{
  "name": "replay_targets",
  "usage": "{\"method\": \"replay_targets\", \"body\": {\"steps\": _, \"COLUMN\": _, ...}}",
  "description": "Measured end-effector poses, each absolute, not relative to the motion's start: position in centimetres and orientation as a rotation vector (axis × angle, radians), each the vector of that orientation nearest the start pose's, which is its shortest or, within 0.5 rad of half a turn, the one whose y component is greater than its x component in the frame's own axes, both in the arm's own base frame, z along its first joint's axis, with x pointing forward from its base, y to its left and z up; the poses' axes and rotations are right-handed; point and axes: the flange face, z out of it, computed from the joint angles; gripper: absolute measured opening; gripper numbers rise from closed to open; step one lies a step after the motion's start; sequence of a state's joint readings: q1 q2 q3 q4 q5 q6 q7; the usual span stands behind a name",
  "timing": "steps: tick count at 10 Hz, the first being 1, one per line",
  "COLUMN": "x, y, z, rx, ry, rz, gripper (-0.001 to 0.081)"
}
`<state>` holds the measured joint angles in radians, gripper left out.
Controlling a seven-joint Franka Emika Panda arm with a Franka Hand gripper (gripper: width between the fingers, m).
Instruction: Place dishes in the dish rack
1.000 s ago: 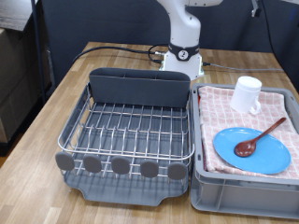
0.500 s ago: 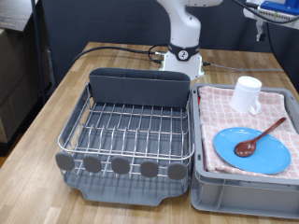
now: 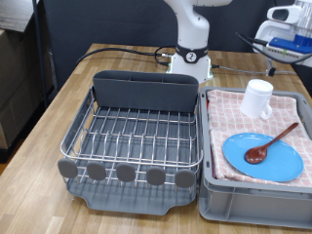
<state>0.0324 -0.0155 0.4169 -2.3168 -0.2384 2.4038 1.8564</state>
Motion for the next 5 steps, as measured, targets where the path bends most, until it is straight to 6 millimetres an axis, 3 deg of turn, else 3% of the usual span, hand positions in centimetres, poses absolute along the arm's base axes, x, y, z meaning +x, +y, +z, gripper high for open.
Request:
{"method": "replay_targets", "body": {"steps": 3, "x": 46.9, "y": 22.4, "z": 35.7, "rx": -2.562, "ry": 1.771, "rz": -0.319, "gripper": 0.0803}}
{"method": "replay_targets", "body": {"steps": 5, "x": 47.7, "y": 22.6, "z": 34.4, "rx": -2.546, "ry": 1.743, "rz": -0.365, "gripper": 0.0803}}
